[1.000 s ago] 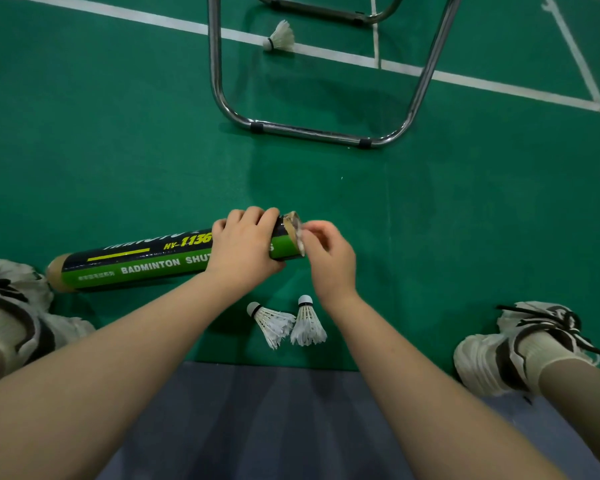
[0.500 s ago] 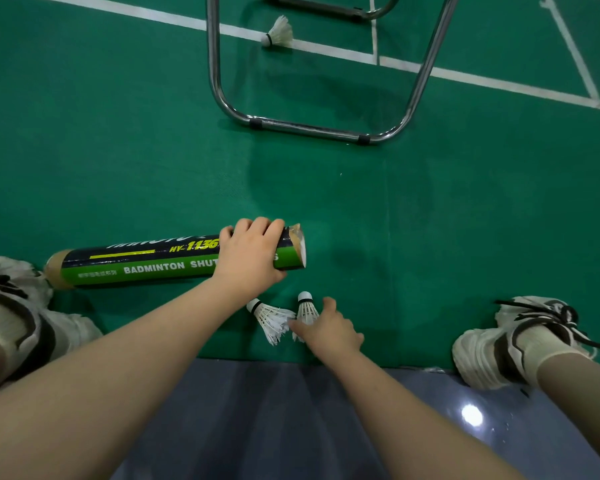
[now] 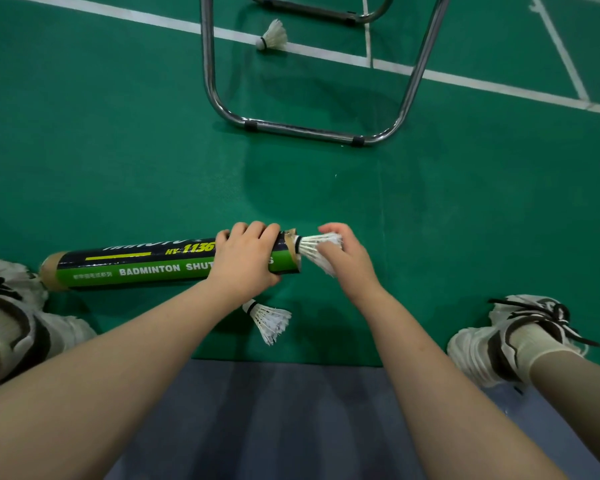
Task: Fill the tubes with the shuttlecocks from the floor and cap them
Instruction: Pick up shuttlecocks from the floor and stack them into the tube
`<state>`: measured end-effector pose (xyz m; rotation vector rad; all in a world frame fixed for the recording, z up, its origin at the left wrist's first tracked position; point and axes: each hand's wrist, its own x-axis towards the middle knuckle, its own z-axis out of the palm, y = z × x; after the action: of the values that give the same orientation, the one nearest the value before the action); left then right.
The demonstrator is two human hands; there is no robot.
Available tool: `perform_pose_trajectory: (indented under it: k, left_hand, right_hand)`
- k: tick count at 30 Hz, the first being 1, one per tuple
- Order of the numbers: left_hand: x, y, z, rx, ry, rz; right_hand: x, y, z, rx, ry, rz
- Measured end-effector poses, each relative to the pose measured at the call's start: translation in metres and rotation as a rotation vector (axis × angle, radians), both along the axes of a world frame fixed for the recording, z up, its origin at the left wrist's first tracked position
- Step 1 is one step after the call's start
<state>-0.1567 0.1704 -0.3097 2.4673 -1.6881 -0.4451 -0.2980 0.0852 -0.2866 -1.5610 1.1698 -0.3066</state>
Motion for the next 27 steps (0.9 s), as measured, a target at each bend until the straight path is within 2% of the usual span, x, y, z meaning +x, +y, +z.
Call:
perform_pose_trajectory:
  k: [2,5,8,10,16,19,22,25,27]
  left_hand:
    - [-0.001,0.000,0.002,-0.006,-0.003,-0.001]
    - [-0.003,0.000,0.004,-0.029,-0.007,0.010]
    - [-0.001,-0.001,0.007,-0.049,0.005,0.036]
    - [0.002,-0.004,0.009,-0.065,0.007,0.059]
    - [-0.003,-0.005,0.011,-0.116,-0.005,0.069]
    - [-0.006,-0.004,0.009,-0.177,-0.035,0.088]
    - [-0.011,-0.002,0.007,-0.218,-0.039,0.126]
    - [-0.020,0.003,0.003,-0.239,-0.052,0.133]
    - [-0.019,0.006,0.002,-0.238,-0.053,0.118]
  right_hand:
    - [0.015,-0.001,0.006,-0.004,0.040,0.077]
    - [0.022,-0.002,0.011,-0.029,-0.060,-0.126]
    - [0.013,0.008,0.008,-0.163,-0.086,-0.362]
    - [0.011,0.015,0.004,-0.136,-0.121,-0.390]
    - [0.032,0.023,0.008,0.107,-0.084,-0.059]
    - [0.040,0.019,0.006,0.145,-0.041,0.034]
    - [0.046,0.010,0.003,0.285,-0.073,0.146]
    - [0.049,0.002,-0.004,0.409,0.027,0.358]
    - [0.051,0.003,-0.006,0.411,0.054,0.371]
